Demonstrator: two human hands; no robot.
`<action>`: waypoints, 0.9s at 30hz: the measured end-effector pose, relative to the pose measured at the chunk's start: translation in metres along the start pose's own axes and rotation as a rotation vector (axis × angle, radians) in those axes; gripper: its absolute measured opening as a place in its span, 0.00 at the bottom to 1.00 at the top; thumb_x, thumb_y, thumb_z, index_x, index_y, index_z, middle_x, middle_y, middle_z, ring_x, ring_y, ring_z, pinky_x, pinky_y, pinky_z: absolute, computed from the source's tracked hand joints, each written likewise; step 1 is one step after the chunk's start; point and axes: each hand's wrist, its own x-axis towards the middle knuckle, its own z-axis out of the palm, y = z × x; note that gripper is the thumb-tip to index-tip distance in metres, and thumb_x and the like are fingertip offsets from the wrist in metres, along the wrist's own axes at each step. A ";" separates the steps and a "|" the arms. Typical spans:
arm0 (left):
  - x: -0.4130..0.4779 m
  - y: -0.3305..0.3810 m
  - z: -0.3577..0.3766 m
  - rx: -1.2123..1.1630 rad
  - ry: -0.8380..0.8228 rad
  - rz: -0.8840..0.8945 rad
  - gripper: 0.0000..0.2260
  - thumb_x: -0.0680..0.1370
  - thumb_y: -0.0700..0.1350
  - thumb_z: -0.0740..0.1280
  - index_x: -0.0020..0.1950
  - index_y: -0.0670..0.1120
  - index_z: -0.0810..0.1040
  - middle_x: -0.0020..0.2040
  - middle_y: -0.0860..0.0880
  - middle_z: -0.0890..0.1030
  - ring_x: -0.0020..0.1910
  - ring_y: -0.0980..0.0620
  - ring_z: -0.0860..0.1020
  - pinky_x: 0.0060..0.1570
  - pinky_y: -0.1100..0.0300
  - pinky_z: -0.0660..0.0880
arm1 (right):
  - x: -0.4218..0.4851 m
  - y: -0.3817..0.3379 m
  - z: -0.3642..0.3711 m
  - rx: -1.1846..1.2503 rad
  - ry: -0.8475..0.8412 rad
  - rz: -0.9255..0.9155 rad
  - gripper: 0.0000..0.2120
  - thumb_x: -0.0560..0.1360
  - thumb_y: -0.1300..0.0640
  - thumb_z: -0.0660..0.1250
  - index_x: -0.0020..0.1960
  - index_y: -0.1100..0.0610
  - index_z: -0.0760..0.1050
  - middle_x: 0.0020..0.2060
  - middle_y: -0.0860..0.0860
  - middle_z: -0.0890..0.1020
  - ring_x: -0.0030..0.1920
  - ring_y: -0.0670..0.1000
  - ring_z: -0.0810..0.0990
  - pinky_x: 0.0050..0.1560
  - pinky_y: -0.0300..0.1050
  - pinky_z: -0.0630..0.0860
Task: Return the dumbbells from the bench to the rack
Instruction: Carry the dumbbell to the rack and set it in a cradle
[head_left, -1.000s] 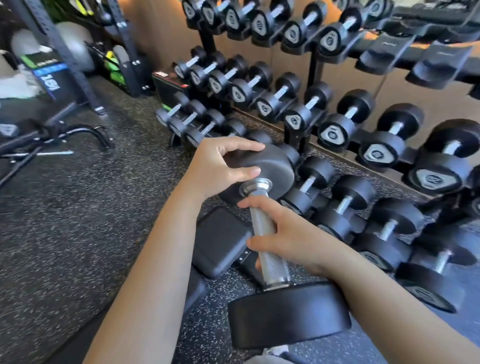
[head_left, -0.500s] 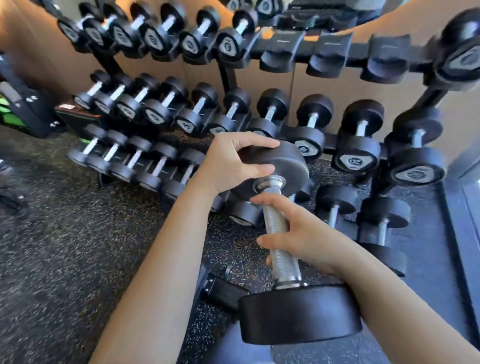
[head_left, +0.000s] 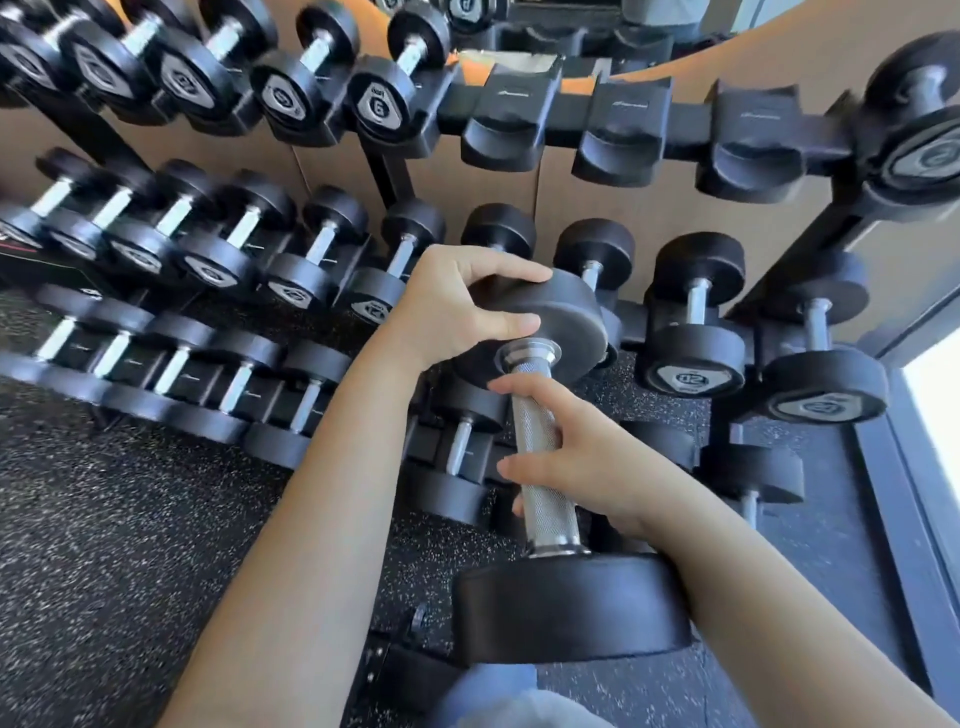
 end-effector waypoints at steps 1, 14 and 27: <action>0.010 -0.004 -0.004 -0.010 0.003 0.007 0.17 0.63 0.40 0.74 0.49 0.52 0.80 0.47 0.55 0.81 0.50 0.59 0.79 0.56 0.63 0.73 | 0.010 -0.003 -0.004 0.008 -0.001 0.005 0.26 0.68 0.63 0.69 0.54 0.35 0.69 0.49 0.47 0.73 0.51 0.56 0.77 0.56 0.60 0.75; 0.109 -0.056 -0.023 -0.040 0.007 -0.031 0.18 0.62 0.39 0.74 0.51 0.50 0.80 0.46 0.53 0.82 0.49 0.57 0.79 0.55 0.63 0.73 | 0.109 -0.018 -0.055 0.079 -0.028 0.067 0.27 0.69 0.65 0.69 0.57 0.36 0.71 0.56 0.49 0.73 0.45 0.58 0.79 0.49 0.63 0.78; 0.247 -0.099 -0.030 -0.046 -0.036 -0.028 0.17 0.63 0.39 0.74 0.49 0.53 0.80 0.47 0.55 0.81 0.48 0.61 0.78 0.54 0.65 0.71 | 0.224 -0.033 -0.135 0.077 0.018 0.045 0.27 0.68 0.64 0.70 0.54 0.34 0.69 0.61 0.44 0.71 0.51 0.59 0.78 0.56 0.60 0.76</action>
